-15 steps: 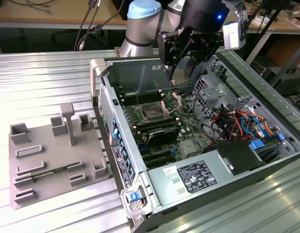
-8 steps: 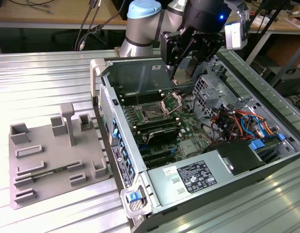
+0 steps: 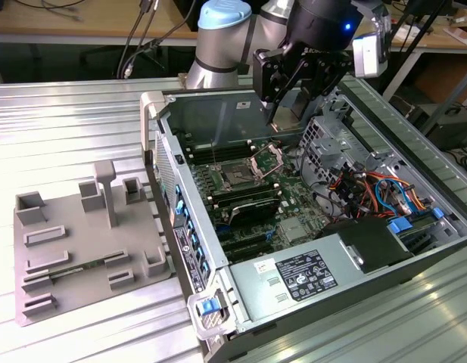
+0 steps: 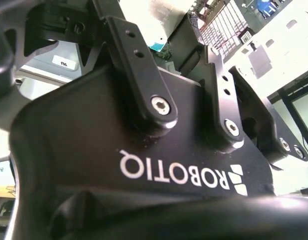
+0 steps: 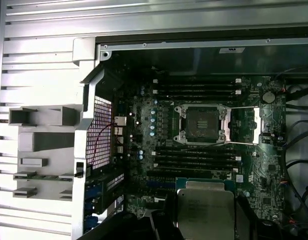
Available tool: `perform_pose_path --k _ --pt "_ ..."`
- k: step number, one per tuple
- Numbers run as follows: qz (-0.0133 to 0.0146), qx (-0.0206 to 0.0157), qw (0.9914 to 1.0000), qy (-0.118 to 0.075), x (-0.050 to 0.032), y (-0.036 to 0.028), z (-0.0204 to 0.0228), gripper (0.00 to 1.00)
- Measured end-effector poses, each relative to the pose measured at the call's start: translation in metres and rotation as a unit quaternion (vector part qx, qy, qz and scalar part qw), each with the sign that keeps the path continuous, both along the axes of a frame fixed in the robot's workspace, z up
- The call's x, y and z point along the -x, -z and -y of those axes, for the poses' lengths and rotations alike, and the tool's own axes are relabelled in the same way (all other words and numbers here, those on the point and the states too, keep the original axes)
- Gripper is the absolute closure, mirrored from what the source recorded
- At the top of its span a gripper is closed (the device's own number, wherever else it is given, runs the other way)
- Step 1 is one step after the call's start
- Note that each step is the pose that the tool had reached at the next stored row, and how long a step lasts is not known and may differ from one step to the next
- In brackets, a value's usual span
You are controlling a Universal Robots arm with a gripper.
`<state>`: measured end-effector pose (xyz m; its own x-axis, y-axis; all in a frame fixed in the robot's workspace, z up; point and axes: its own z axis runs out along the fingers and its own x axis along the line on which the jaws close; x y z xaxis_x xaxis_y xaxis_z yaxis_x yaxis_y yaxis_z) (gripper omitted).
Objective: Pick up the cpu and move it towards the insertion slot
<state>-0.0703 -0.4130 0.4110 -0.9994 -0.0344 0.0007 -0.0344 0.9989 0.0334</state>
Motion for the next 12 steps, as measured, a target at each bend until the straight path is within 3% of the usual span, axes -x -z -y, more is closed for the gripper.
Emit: perform_pose_path --k 12 --pt "0.0 0.0 1.0 0.0 -0.0078 0.0 0.0 0.45"
